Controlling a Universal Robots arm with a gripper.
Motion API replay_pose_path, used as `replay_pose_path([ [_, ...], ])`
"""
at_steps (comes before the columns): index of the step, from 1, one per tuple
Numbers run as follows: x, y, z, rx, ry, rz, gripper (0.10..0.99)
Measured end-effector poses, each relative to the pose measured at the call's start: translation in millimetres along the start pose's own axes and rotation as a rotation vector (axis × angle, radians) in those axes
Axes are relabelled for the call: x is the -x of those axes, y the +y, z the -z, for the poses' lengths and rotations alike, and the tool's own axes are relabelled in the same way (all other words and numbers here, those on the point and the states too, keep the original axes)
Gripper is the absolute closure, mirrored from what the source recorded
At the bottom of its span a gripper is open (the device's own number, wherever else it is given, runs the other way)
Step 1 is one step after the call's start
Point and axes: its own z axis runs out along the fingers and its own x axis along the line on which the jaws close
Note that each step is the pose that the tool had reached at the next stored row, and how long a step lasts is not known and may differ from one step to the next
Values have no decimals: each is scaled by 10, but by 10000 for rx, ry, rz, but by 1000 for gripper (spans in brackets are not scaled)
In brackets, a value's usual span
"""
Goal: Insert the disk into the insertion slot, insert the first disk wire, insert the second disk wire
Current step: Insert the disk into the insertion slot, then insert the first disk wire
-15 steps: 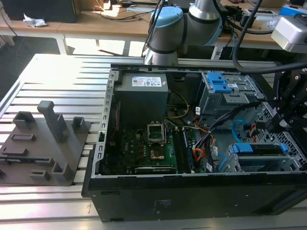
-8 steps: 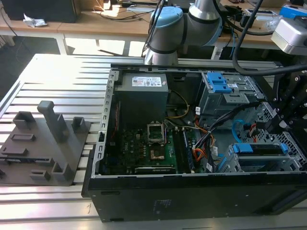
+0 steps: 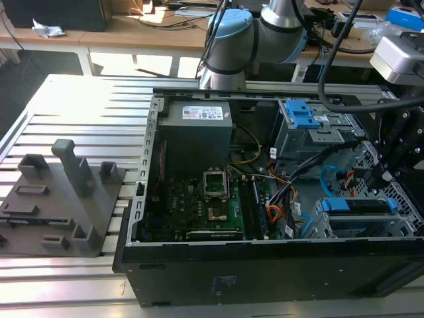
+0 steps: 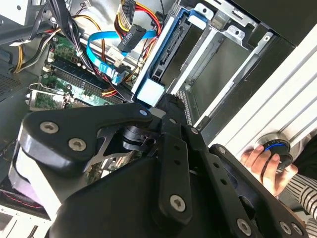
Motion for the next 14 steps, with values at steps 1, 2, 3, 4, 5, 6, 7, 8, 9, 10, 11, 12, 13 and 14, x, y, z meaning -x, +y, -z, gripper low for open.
replay_pose_path([
  [1,0,-1,-15,0,2,0,980],
  [2,0,-1,-19,0,2,0,980],
  [3,0,-1,-18,0,3,0,980],
  [4,0,-1,-19,0,3,0,980],
  [5,0,-1,-20,0,2,0,980],
  [6,0,-2,-20,0,1,0,980],
  [7,0,-2,-20,0,1,0,980],
  [8,0,-2,-20,0,1,0,980],
  [9,0,-2,-20,0,1,0,980],
  [10,0,-2,-20,0,1,0,980],
  [11,0,-2,-20,0,1,0,980],
  [12,0,-3,-20,0,2,0,980],
  [13,0,-3,-20,0,1,0,980],
  [14,0,-3,-20,0,1,0,980],
])
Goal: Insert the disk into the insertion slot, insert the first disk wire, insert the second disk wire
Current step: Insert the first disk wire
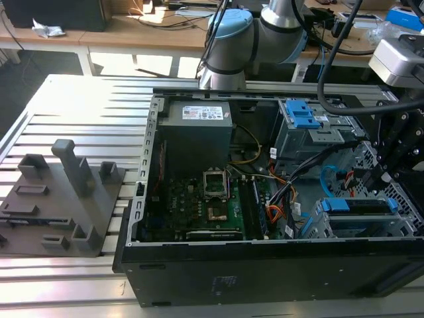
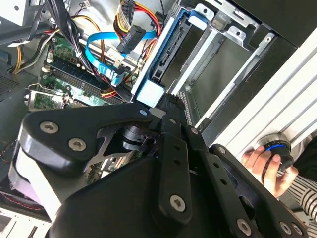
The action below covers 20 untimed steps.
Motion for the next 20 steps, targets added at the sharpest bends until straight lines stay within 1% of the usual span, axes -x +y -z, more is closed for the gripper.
replay_pose_path([
  [3,0,-1,0,0,0,1,980],
  [4,13,-1,-1,0,-2,1,980],
  [8,140,2,1,0,0,0,980],
  [10,177,2,1,0,-1,0,980],
  [12,190,3,1,0,0,0,980],
  [13,224,3,1,0,0,1,980],
  [14,285,4,2,0,0,0,980],
  [15,329,5,2,0,-1,0,980],
  [17,379,6,3,0,1,0,980],
  [18,423,7,2,0,-1,0,980],
  [20,444,7,2,0,0,0,980],
])
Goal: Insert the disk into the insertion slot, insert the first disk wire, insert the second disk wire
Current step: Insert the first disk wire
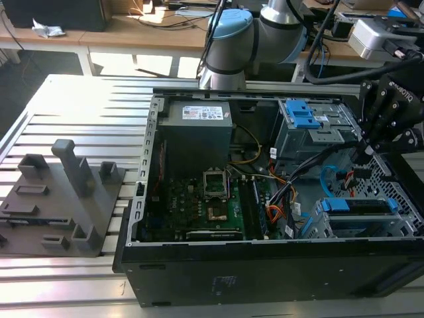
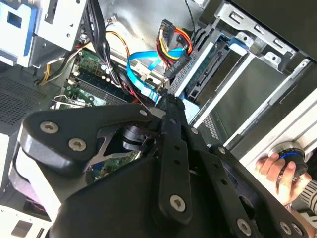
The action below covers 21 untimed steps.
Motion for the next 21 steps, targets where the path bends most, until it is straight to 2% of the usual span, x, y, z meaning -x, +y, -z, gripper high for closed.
replay_pose_path([
  [2,6,-23,-5,0,1,1,980],
  [5,42,-137,-14,0,5,0,980],
  [6,44,-150,-23,0,8,0,980],
  [16,45,-157,-42,-1,12,0,973],
  [17,45,-157,-42,0,12,0,851],
  [18,45,-157,-42,0,13,0,851],
  [19,45,-157,-42,0,13,0,784],
  [21,45,-157,-42,0,13,0,784],
])
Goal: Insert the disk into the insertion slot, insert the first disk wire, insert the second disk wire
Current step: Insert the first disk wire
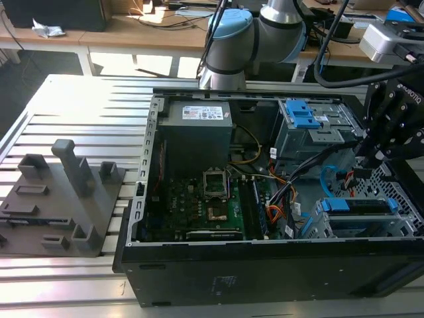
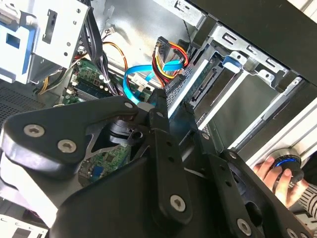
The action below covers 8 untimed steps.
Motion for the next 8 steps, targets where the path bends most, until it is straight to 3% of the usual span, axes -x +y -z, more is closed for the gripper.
replay_pose_path([
  [3,1,0,-2,1,2,-165,784],
  [8,1,-9,-19,2,119,-744,784],
])
